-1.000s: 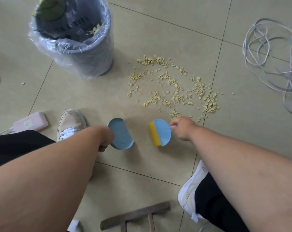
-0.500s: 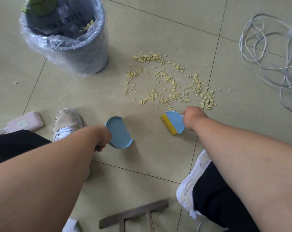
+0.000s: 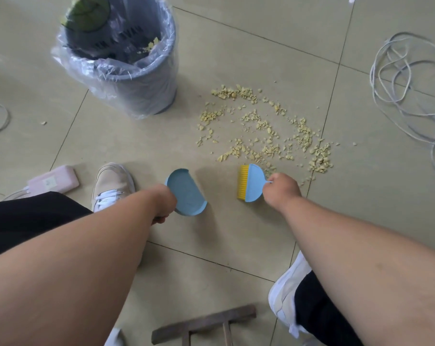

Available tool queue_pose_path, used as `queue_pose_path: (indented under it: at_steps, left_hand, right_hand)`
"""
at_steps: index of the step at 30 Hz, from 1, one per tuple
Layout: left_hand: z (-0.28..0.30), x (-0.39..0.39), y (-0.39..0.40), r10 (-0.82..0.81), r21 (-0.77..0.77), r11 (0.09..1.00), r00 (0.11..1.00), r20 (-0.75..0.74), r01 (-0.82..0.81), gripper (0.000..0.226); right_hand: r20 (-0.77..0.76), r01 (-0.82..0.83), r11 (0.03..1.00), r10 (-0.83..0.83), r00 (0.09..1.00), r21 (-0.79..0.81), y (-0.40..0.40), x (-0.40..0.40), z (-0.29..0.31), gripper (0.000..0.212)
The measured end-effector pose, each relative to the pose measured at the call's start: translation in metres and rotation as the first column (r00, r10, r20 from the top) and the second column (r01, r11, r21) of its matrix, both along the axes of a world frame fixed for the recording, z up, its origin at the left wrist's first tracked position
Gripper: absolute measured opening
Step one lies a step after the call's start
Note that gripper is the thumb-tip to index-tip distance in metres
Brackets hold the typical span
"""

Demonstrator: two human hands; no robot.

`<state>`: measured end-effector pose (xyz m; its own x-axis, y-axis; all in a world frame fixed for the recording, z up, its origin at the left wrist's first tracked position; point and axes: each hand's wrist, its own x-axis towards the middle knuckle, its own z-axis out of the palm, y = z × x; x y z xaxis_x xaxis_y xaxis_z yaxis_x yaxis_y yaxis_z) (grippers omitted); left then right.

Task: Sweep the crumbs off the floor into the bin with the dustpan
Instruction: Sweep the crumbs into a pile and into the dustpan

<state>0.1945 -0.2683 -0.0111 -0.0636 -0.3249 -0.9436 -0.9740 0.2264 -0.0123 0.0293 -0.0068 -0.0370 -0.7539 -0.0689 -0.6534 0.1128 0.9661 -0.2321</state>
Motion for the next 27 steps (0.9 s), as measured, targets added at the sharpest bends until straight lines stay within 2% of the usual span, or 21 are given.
queue_pose_path:
  at_steps: [1,4,8,9,12,14,16,20,24,27]
  left_hand:
    - [0.002,-0.001,-0.002,0.064,-0.003,0.998,0.998,-0.011,-0.064,0.026]
    - [0.014,-0.003,-0.009,0.051,-0.036,0.998,0.997,-0.053,-0.052,0.026]
    - [0.02,-0.002,-0.02,0.005,-0.074,0.997,1.0,-0.006,-0.005,0.025]
    - [0.022,-0.002,-0.022,0.047,-0.083,0.995,0.999,-0.012,-0.047,0.024]
    - [0.019,-0.002,-0.031,0.039,-0.099,0.994,0.997,-0.071,-0.046,0.027]
    - [0.01,-0.002,-0.037,0.123,-0.115,0.983,0.98,-0.159,-0.142,0.026]
    - [0.005,-0.006,-0.043,0.043,-0.16,0.985,0.985,-0.17,-0.071,0.017]
    - [-0.002,-0.021,-0.051,-0.031,-0.165,0.986,0.982,-0.185,0.0,0.027]
    - [-0.005,-0.036,-0.065,-0.106,-0.194,0.979,0.977,-0.185,0.069,0.025]
    - [-0.01,-0.044,-0.077,-0.107,-0.218,0.974,0.971,-0.212,0.06,0.021]
  right_hand:
    - [0.013,-0.01,1.0,0.01,1.0,-0.026,-0.007,0.004,-0.001,0.018]
    - [-0.001,-0.079,0.995,0.079,0.997,-0.061,-0.028,0.011,0.001,0.01]
    - [-0.016,-0.175,0.977,0.175,0.985,-0.117,-0.053,0.019,-0.001,0.014]
    - [-0.013,-0.191,0.973,0.191,0.981,-0.13,-0.059,0.02,-0.003,0.016]
    - [-0.015,-0.237,0.962,0.237,0.971,-0.137,-0.075,0.017,-0.01,0.018]
    - [-0.017,-0.251,0.958,0.251,0.968,-0.139,-0.084,0.012,-0.015,0.018]
    - [-0.02,-0.256,0.958,0.256,0.967,-0.126,-0.092,0.005,-0.02,0.019]
    - [-0.045,-0.224,0.972,0.221,0.974,-0.065,-0.095,-0.02,-0.024,0.022]
    - [-0.061,-0.124,0.992,0.125,0.99,0.006,-0.074,-0.054,-0.02,0.029]
    - [-0.064,-0.049,0.997,0.052,0.997,0.059,-0.045,-0.074,-0.018,0.032]
